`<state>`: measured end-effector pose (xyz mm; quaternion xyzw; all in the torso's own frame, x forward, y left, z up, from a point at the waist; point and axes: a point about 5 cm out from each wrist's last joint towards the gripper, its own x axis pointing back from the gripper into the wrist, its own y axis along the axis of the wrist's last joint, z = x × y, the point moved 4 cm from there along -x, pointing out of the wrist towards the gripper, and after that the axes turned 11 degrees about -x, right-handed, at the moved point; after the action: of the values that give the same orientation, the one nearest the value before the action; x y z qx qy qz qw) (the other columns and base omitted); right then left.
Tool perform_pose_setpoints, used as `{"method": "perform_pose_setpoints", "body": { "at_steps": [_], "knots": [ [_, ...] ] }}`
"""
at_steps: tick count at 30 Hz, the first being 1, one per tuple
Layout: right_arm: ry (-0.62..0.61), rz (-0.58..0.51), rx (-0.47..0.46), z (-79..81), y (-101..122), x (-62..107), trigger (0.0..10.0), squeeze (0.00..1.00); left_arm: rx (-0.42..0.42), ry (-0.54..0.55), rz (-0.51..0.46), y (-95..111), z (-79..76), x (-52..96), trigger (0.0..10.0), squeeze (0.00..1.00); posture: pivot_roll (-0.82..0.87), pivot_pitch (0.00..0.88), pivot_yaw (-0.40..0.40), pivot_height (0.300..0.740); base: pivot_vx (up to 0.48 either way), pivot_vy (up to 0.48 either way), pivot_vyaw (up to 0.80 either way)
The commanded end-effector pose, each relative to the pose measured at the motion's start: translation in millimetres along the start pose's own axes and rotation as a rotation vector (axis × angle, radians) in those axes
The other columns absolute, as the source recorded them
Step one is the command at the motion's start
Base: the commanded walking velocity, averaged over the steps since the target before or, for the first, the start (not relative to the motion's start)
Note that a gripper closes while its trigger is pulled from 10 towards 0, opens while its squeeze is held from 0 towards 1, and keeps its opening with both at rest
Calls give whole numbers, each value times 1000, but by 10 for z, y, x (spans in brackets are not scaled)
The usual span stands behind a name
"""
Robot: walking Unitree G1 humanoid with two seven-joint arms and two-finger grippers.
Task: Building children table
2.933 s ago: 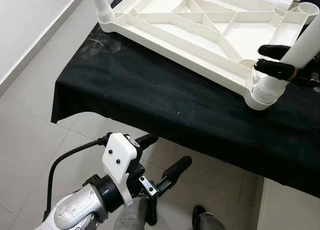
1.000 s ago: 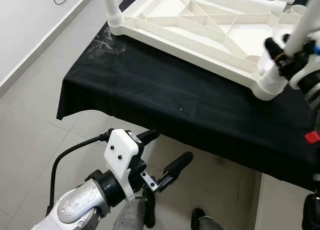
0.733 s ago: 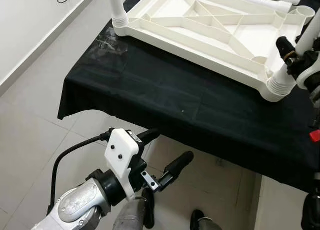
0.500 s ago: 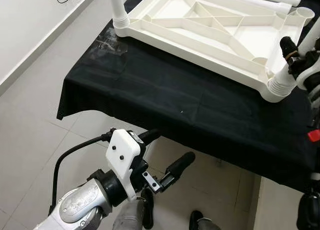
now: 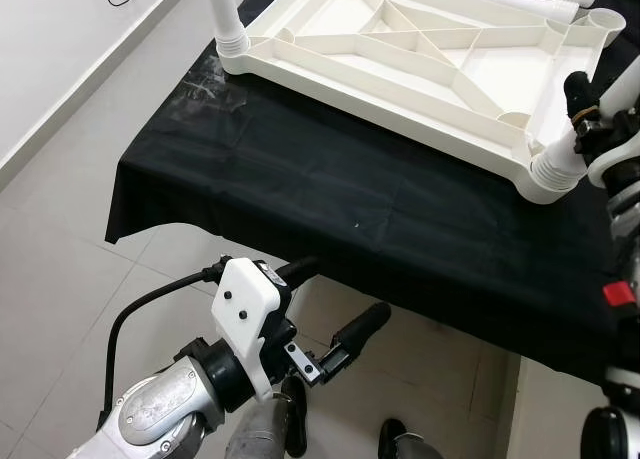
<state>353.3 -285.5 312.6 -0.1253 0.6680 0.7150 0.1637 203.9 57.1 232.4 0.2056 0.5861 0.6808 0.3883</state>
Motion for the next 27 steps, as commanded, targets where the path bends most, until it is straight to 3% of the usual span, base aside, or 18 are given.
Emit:
{"method": "perform_pose_setpoints", "body": {
  "at_steps": [1, 6, 18, 20, 22, 27],
  "knots": [
    [-62, 235, -6, -100, -622, 179, 10000, 0, 15, -13, 13, -45, -29, 3, 10000, 0, 76, 380, 79, 740, 0, 0, 0],
    [-84, 260, 14, -97, -663, 200, 10000, 0, 16, -13, 11, -44, -28, -3, 10000, 0, 76, 381, 79, 740, 0, 0, 0],
    [-286, 327, 19, -243, -754, 271, 10000, 0, 14, -8, 8, -41, -18, -15, 10000, 0, 73, 381, 74, 740, 0, 0, 0],
    [-442, 358, -23, -342, -822, 385, 10000, 0, 13, -7, 8, -45, -15, -12, 10000, 0, 68, 381, 64, 740, 0, 0, 0],
    [-513, 357, -63, -362, -844, 446, 10000, 0, 13, -7, 9, -47, -16, -11, 10000, 0, 68, 381, 64, 740, 0, 0, 0],
    [-549, 338, -93, -235, -855, 520, 10000, 0, 11, -6, 3, -38, -9, -16, 10000, 0, 69, 378, 65, 740, 0, 0, 0]
  ]
}}
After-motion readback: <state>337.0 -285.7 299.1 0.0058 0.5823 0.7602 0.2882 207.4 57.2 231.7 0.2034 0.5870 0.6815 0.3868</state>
